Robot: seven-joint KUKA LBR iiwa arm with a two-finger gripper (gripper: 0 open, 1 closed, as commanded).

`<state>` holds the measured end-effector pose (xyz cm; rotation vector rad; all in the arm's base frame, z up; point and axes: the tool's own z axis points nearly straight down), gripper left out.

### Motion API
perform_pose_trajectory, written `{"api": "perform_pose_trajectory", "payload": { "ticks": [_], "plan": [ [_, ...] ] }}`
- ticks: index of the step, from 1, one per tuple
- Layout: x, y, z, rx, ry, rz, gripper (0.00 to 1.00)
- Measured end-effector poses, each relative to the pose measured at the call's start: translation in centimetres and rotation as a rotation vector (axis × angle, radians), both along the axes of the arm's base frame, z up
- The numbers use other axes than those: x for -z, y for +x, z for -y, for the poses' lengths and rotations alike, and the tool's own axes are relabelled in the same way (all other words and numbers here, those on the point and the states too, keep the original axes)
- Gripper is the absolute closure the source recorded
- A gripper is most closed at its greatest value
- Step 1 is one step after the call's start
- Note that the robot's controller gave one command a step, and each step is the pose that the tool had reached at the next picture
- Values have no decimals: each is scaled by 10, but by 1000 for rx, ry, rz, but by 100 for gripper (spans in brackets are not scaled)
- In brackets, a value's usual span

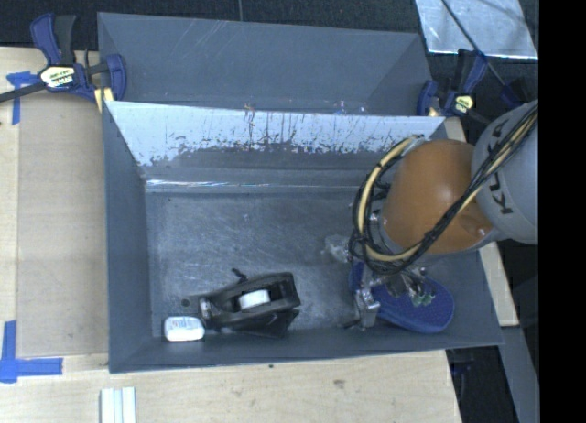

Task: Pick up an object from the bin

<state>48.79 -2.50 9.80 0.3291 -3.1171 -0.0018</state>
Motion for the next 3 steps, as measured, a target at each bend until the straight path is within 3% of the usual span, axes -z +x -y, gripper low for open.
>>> {"api": "perform_pose_trajectory", "payload": {
  "ticks": [1, 2, 3],
  "plan": [
    [28, 4, 82, -215, -2, 11, 0],
    [28, 3, 79, -218, 1, 10, 100],
    [-109, 12, 86, -223, -3, 19, 100]
  ]
}}
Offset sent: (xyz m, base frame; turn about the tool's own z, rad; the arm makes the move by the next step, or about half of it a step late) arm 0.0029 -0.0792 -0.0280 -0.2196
